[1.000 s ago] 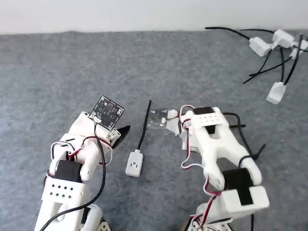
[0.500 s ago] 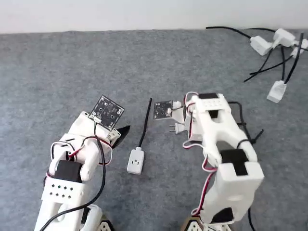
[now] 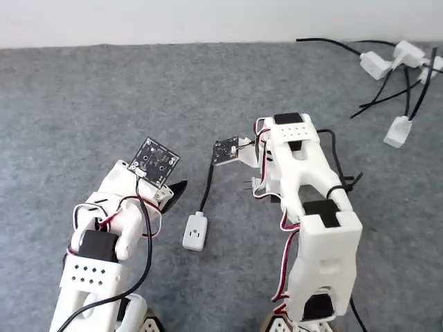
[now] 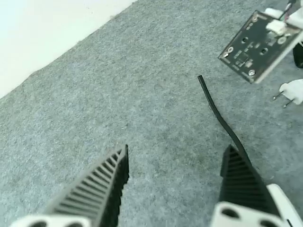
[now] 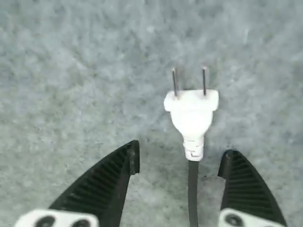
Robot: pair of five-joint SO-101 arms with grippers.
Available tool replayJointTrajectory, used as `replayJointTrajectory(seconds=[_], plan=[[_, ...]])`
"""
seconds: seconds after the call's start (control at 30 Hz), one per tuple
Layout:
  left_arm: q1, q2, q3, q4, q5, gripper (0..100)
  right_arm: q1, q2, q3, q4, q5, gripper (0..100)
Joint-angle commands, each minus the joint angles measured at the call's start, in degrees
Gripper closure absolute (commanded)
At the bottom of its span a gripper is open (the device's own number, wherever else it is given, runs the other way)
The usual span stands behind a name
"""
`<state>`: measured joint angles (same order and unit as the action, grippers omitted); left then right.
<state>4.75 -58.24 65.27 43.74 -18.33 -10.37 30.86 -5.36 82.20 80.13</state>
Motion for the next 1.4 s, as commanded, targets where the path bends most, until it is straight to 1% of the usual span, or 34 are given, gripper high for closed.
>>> replayJointTrajectory(seconds=[0.0,0.23,0.37,0.43,0.57,0.6,0.67,0.8,0.93,1.07,1.27,1.37], plan=[[0.09,-0.62,-1.71,-1.41,-0.35,69,-2.51,1.63,-0.97,1.10,0.70,72.1],[0.09,-0.62,-1.71,-1.41,-0.35,69,-2.68,2.77,-1.14,1.27,0.70,72.2],[0.09,-0.62,-1.71,-1.32,-0.35,69,-2.68,3.03,-1.14,3.12,0.79,72.7],[0.09,-0.62,-1.71,-1.32,-0.35,69,-2.59,3.21,-1.14,3.38,0.79,77.2],[0.09,-0.62,-1.71,-1.32,-0.35,69,-2.59,3.21,-1.14,3.21,0.79,98.0],[0.09,-0.62,-1.71,-1.32,-0.35,69,-2.68,3.21,-1.14,3.21,0.70,99.7],[0.09,-0.62,-1.71,-1.32,-0.35,69,-2.33,3.21,-1.14,3.21,0.70,95.3],[0.09,-0.62,-1.71,-1.23,-0.35,69,-2.24,3.21,-1.14,3.21,0.62,99.3],[0.09,-0.62,-1.71,-1.23,-0.35,69,-2.24,3.21,-1.14,3.21,-1.14,99.0],[0.09,-0.62,-1.71,-1.23,-0.35,69,-2.33,3.21,-0.88,3.38,-1.32,99.0],[0.09,-0.62,-1.71,-1.32,-0.35,69,-3.91,3.38,-0.70,9.19,-2.81,99.0],[0.09,-0.62,-1.71,-1.32,-0.35,69,-4.18,3.38,-0.44,9.63,-2.90,99.0]])
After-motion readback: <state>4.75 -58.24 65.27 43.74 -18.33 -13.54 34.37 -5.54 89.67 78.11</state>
